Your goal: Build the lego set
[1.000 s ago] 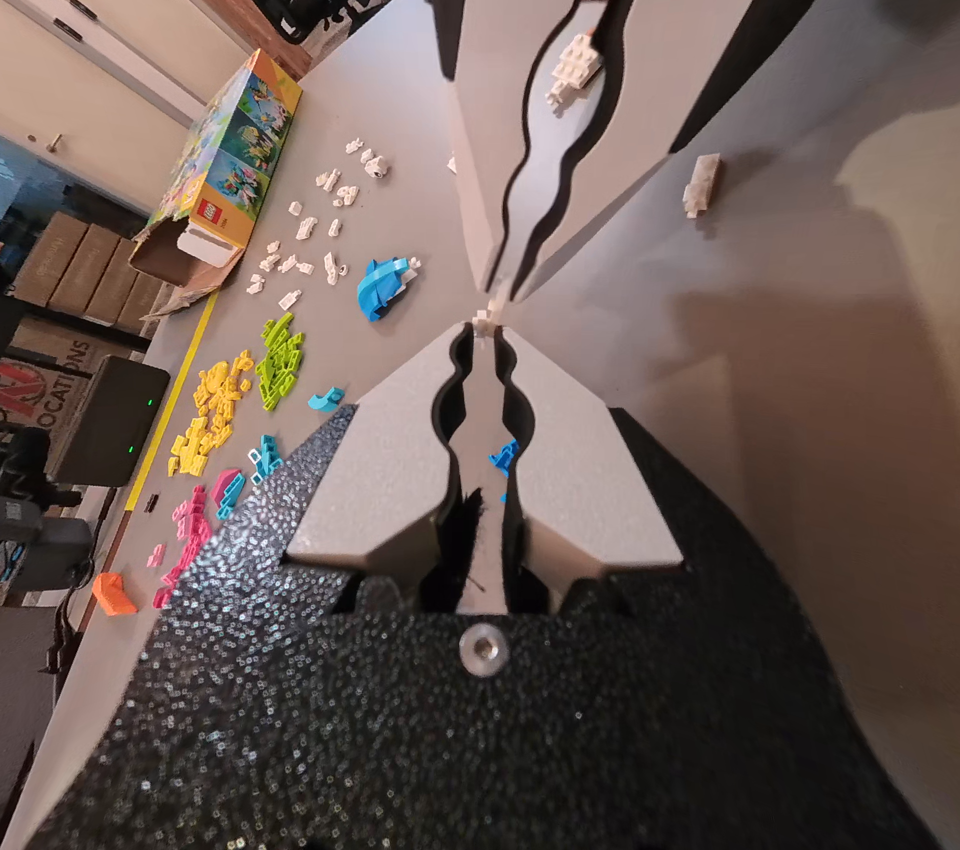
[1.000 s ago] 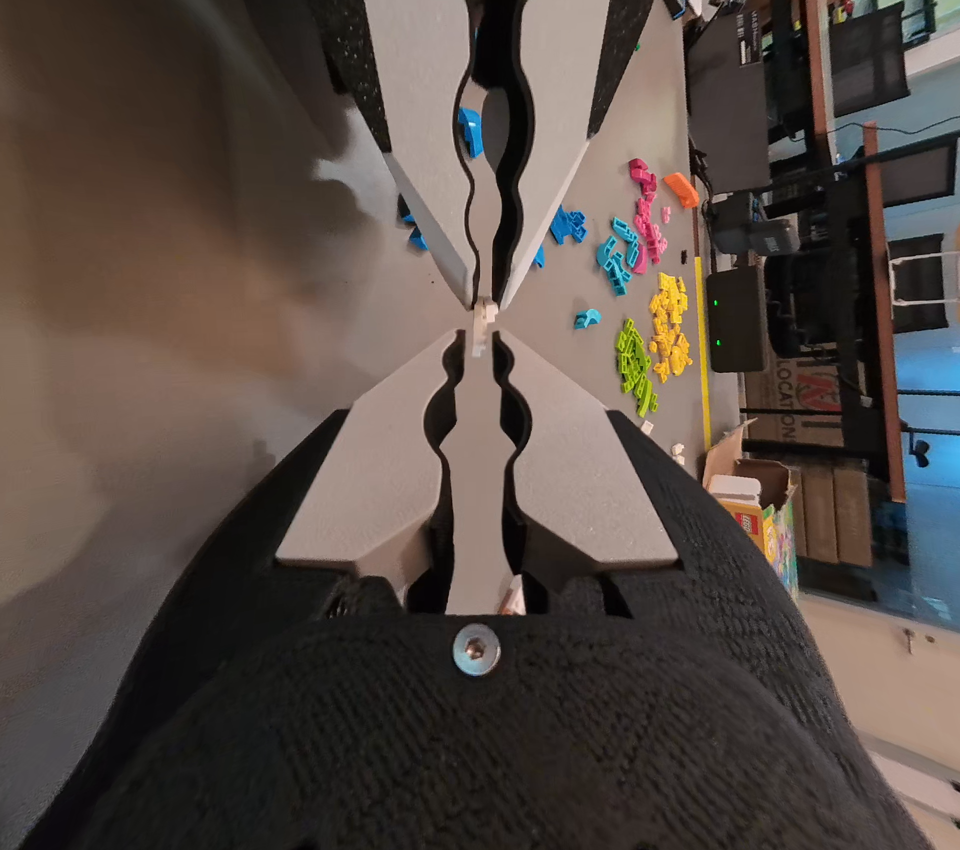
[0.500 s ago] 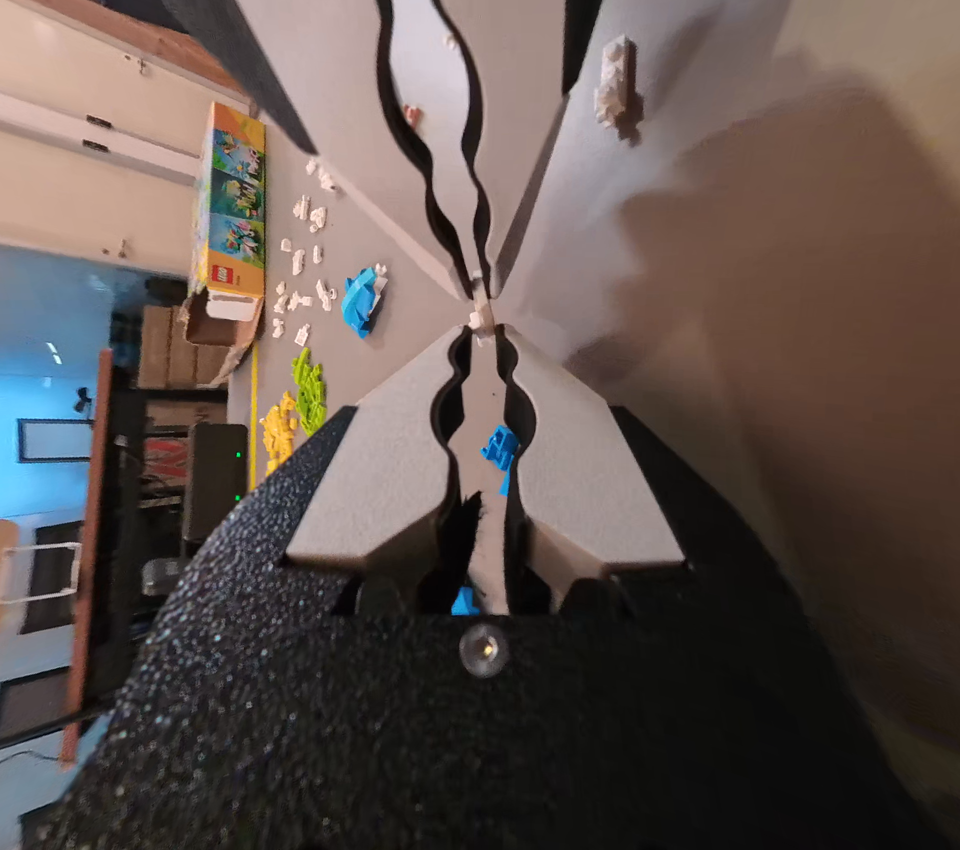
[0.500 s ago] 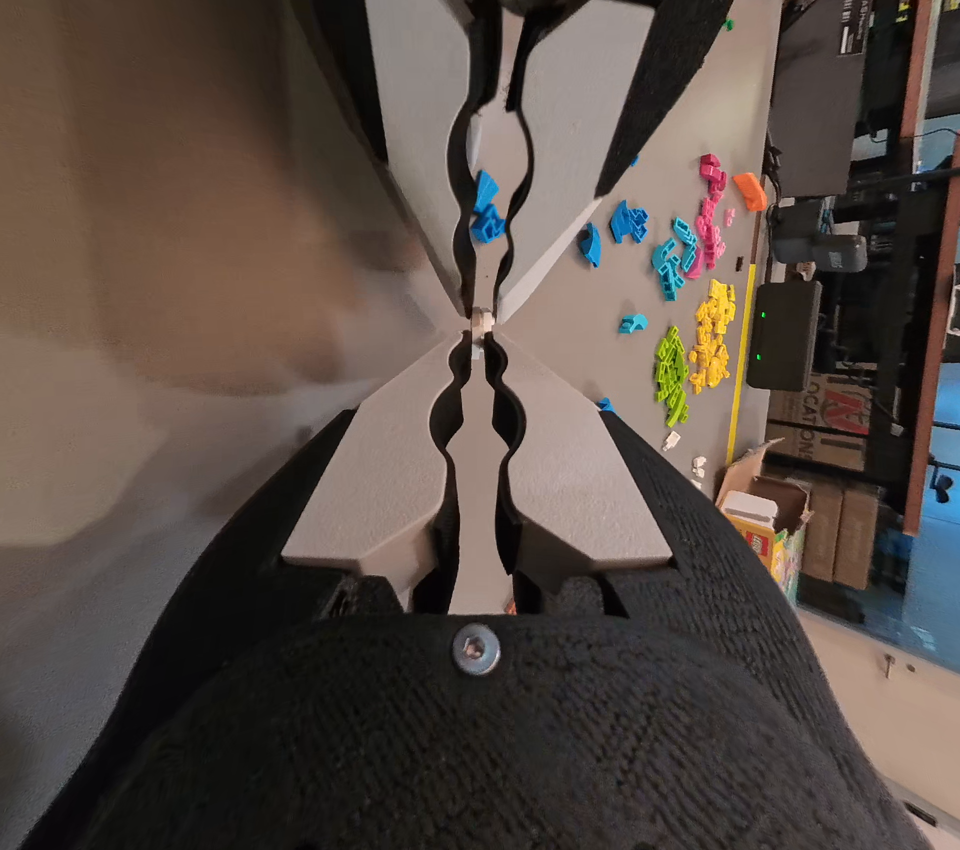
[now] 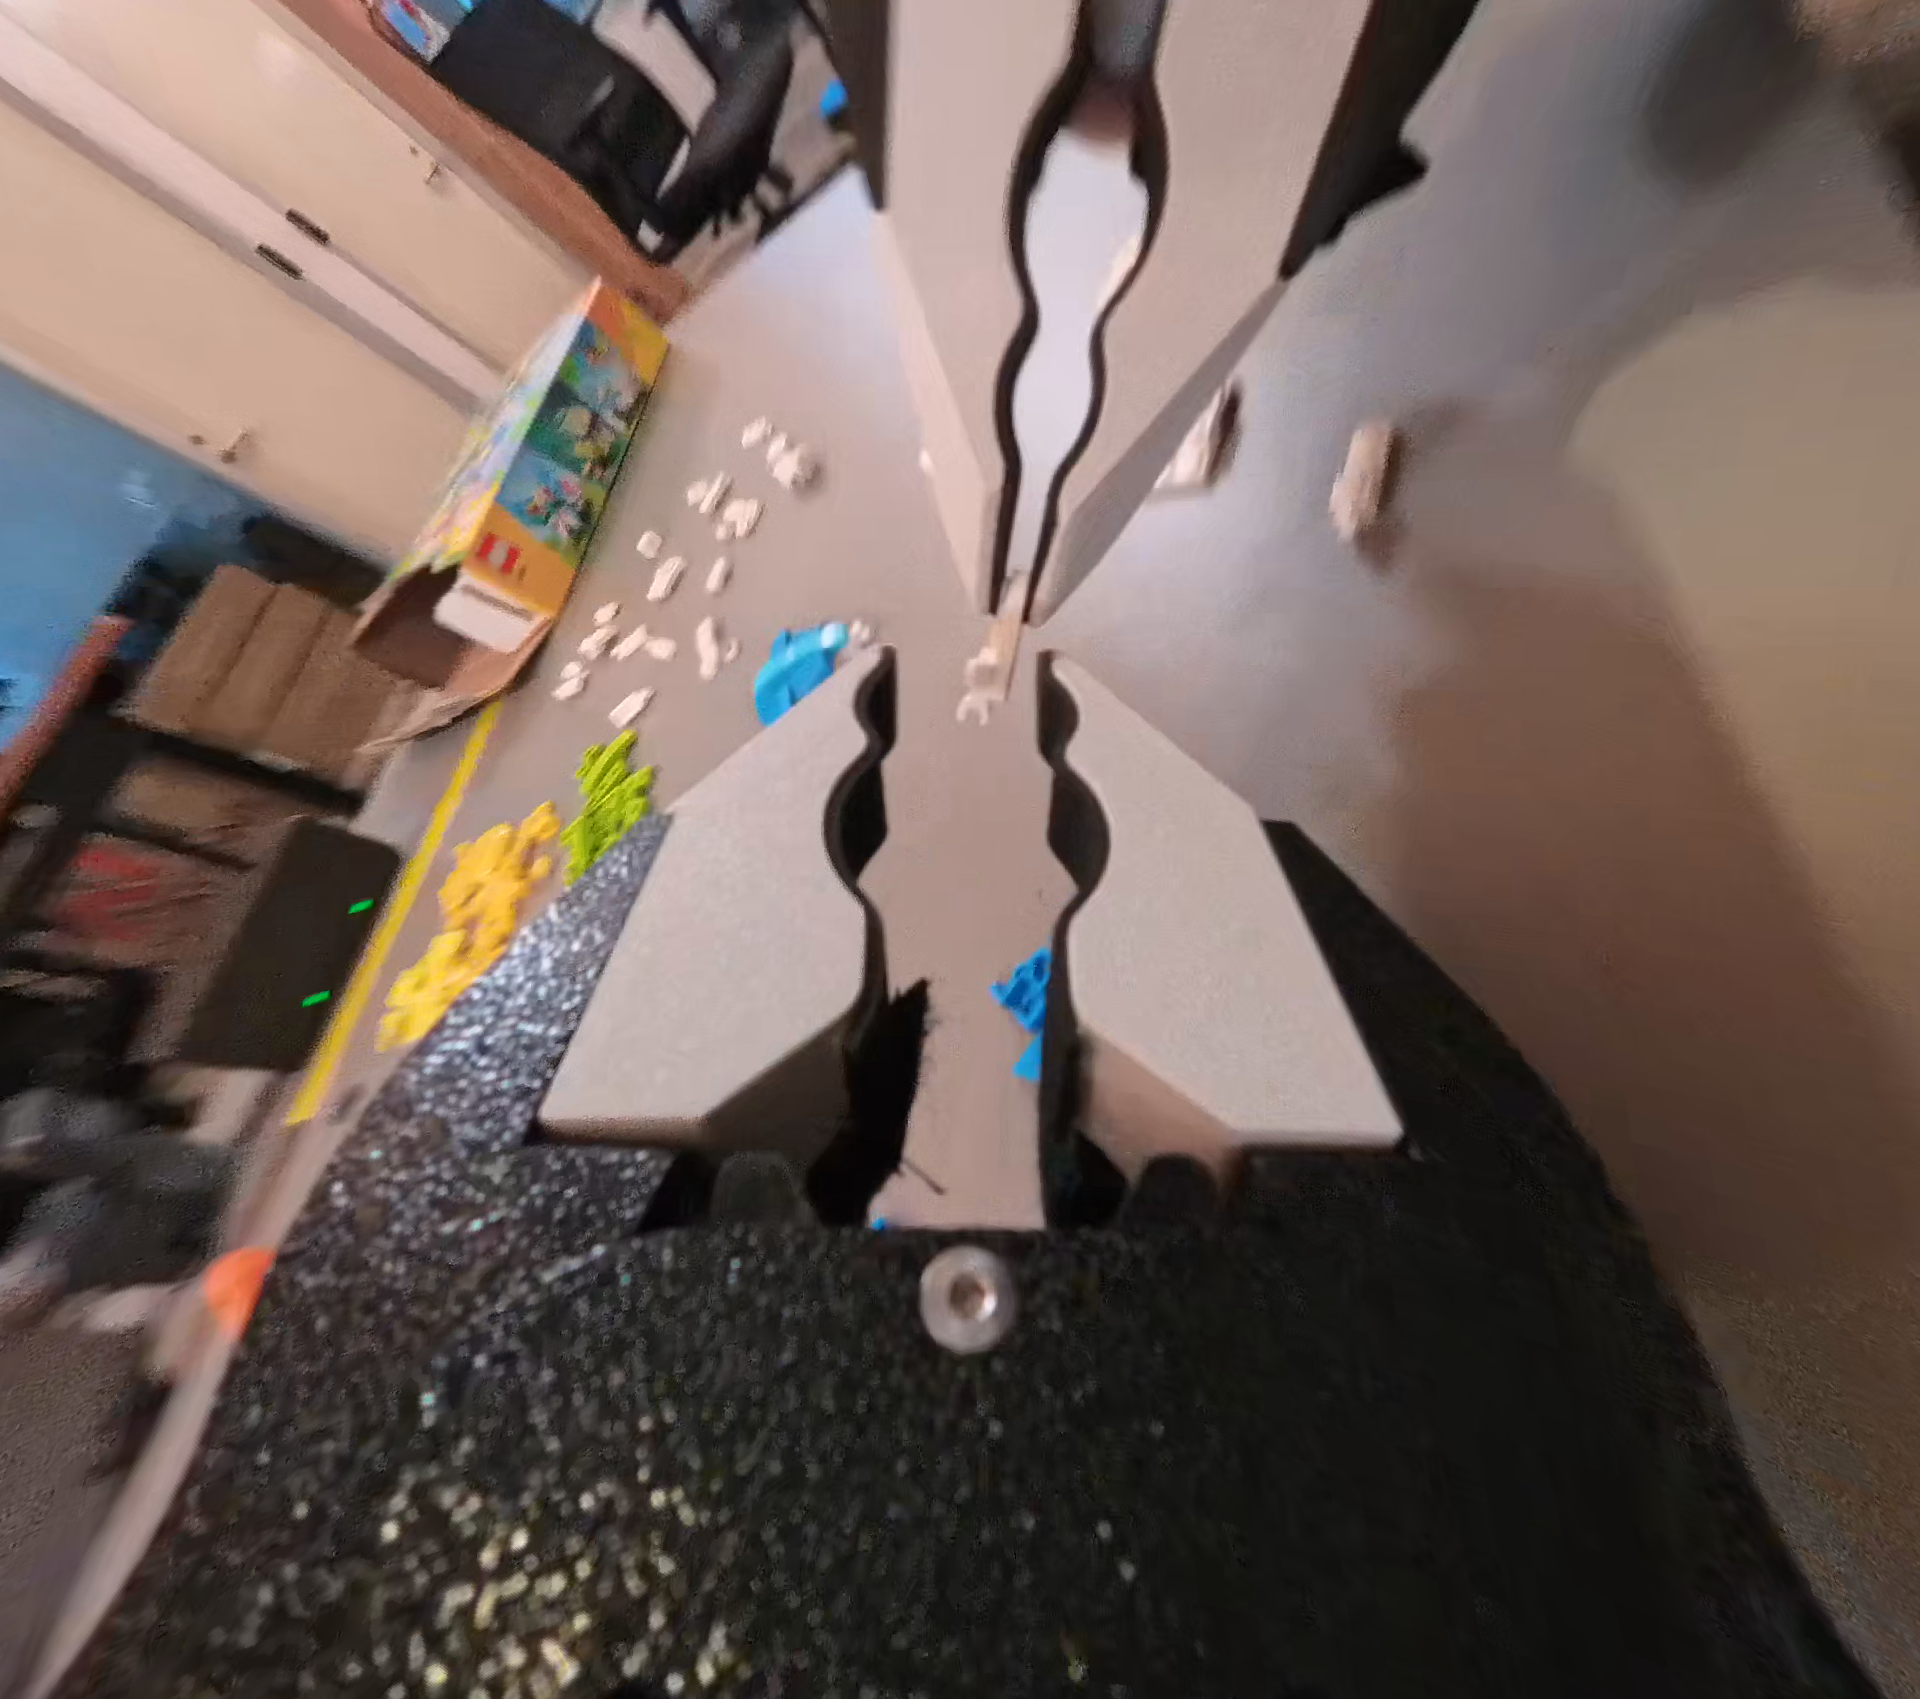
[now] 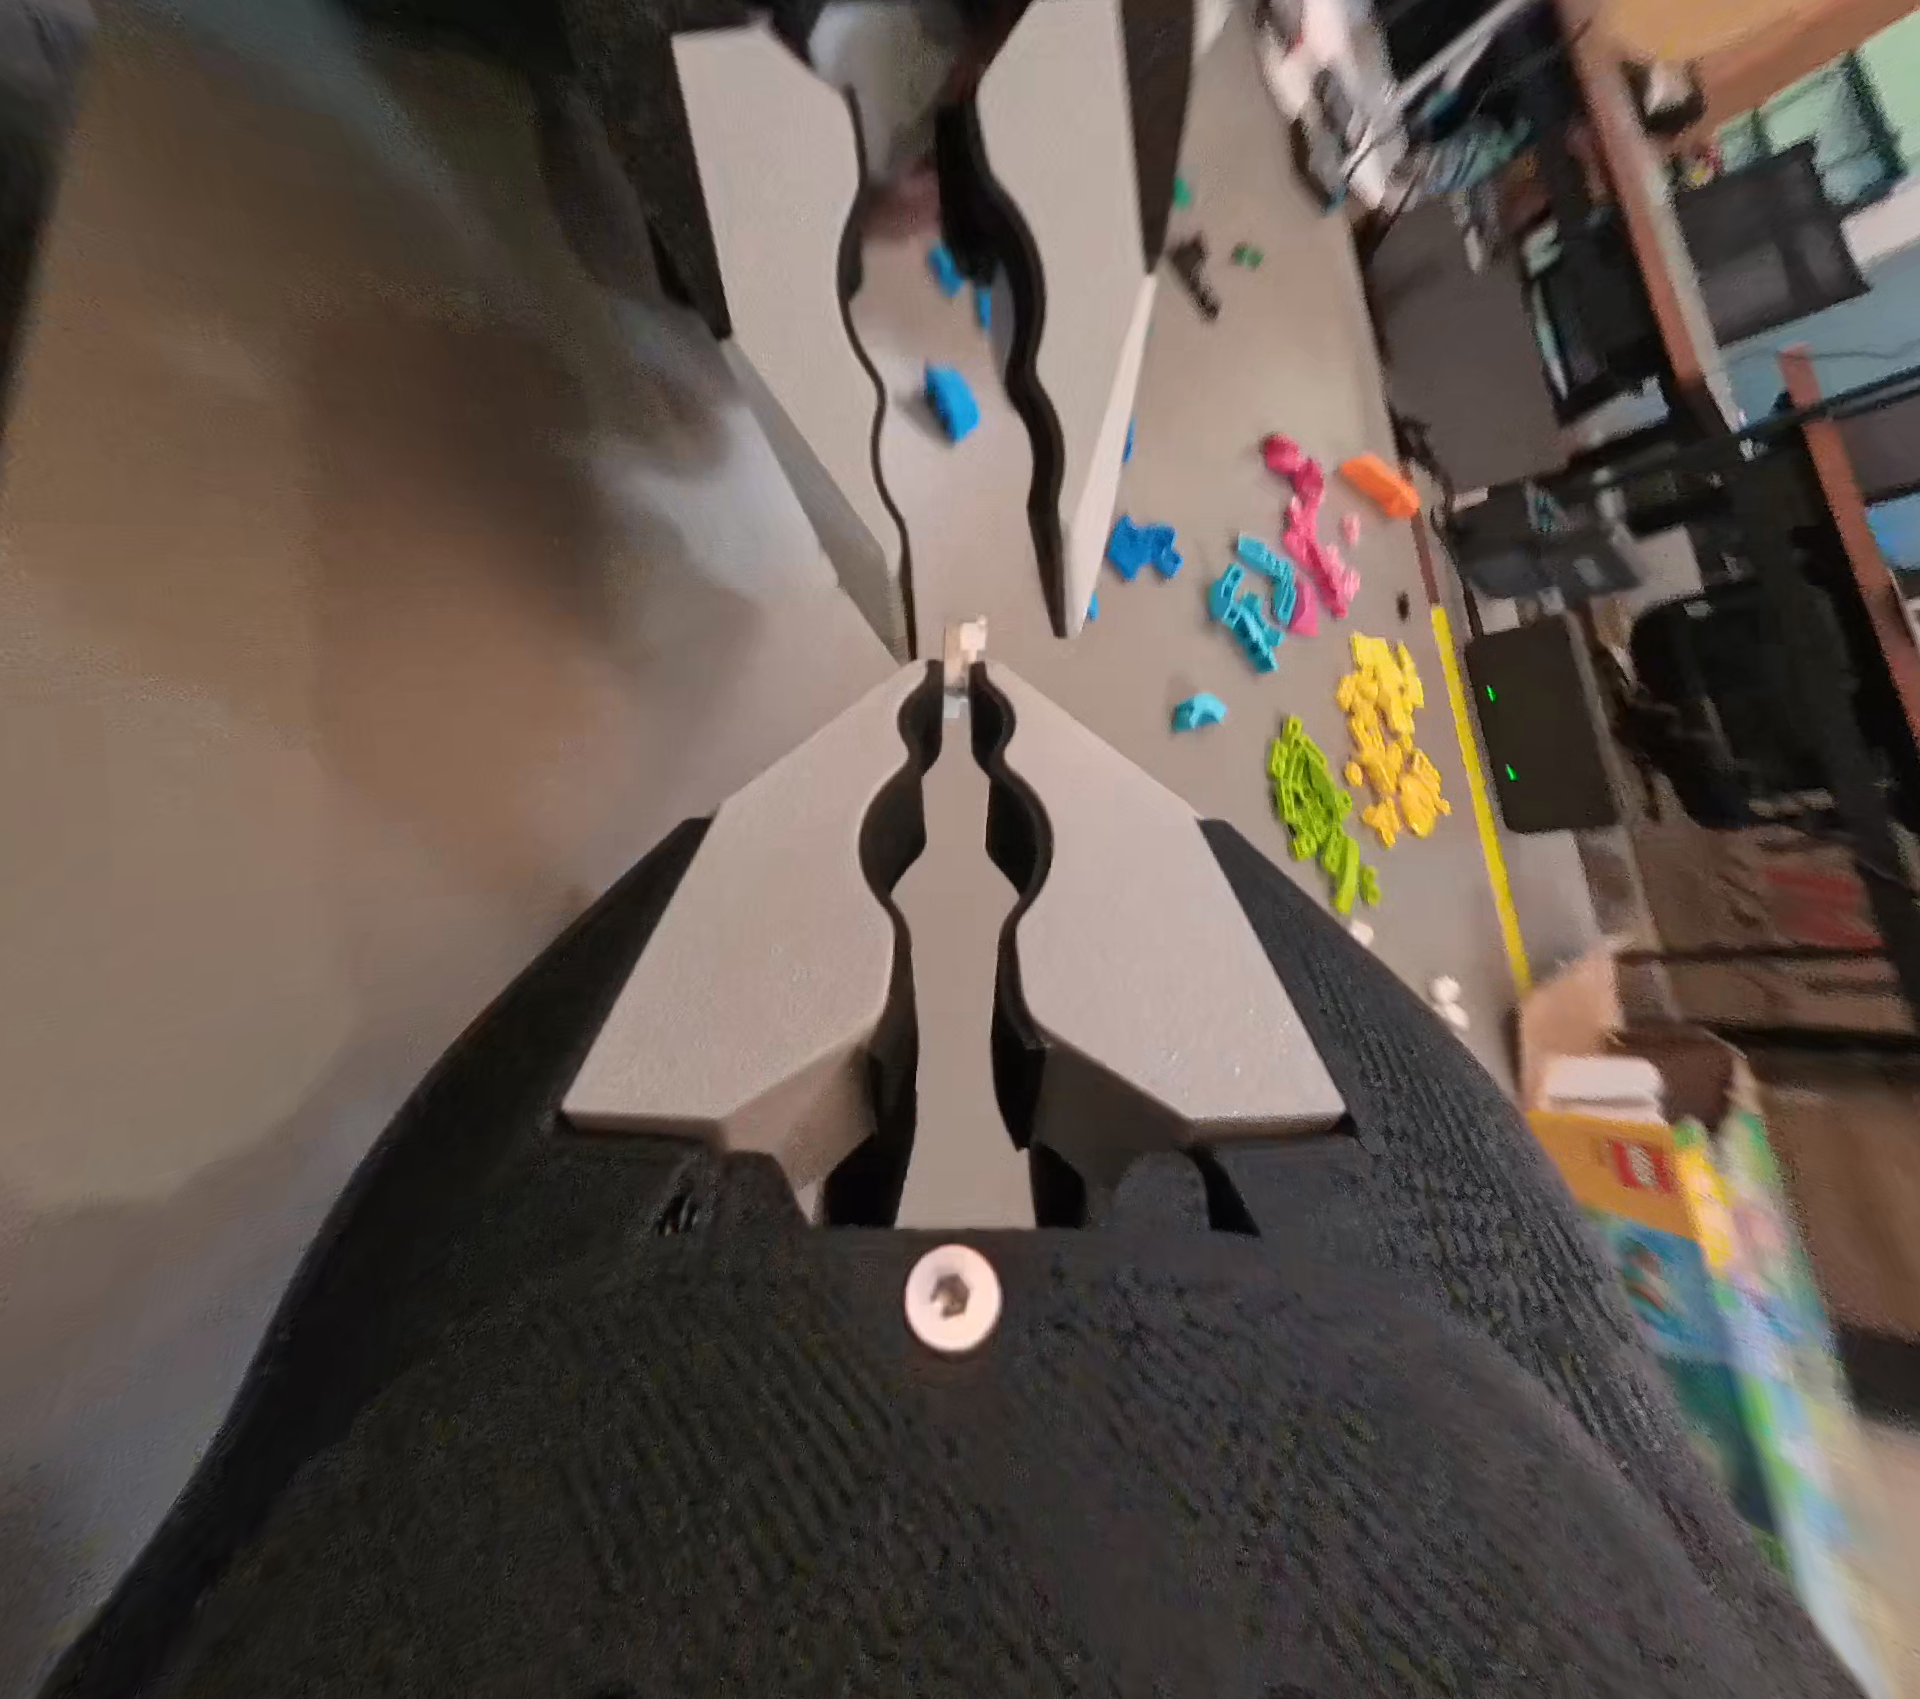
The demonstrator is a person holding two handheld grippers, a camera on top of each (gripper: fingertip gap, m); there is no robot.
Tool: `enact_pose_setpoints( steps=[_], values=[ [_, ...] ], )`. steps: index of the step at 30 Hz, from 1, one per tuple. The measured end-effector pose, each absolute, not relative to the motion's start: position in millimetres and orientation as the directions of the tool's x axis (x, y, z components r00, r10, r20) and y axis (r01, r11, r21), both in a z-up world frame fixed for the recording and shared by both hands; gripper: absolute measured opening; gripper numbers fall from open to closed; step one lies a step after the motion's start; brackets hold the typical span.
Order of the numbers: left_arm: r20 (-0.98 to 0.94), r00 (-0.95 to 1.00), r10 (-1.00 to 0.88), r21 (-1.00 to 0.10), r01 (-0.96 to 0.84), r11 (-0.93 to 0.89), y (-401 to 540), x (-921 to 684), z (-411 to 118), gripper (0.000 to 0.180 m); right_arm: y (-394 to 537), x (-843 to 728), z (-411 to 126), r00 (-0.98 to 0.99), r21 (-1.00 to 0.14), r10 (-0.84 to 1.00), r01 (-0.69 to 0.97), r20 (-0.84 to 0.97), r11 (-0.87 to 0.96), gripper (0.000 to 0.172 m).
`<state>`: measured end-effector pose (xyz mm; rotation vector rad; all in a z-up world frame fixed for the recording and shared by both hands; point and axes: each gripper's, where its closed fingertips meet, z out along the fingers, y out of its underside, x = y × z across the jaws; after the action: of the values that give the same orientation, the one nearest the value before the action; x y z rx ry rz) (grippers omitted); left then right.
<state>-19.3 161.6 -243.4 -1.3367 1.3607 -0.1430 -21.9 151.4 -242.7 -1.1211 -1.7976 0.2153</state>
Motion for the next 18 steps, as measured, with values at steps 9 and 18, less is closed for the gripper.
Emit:
enact_pose_setpoints(
  steps=[9, 18],
  values=[
    [0.001, 0.209, -0.978, -1.0, 0.024, 0.004, 128, -20, -183, 0.022, 123, -14, -178, -0.058, -0.816, 0.839, 0.206, 0.54, 0.54, 0.004],
    [0.378, -0.019, -0.926, -0.916, 0.134, -0.377, 124, -26, -178, 0.008, 116, -24, -183, -0.086, -0.667, 0.709, 0.273, 0.7, 0.693, 0.004]
  ],
)
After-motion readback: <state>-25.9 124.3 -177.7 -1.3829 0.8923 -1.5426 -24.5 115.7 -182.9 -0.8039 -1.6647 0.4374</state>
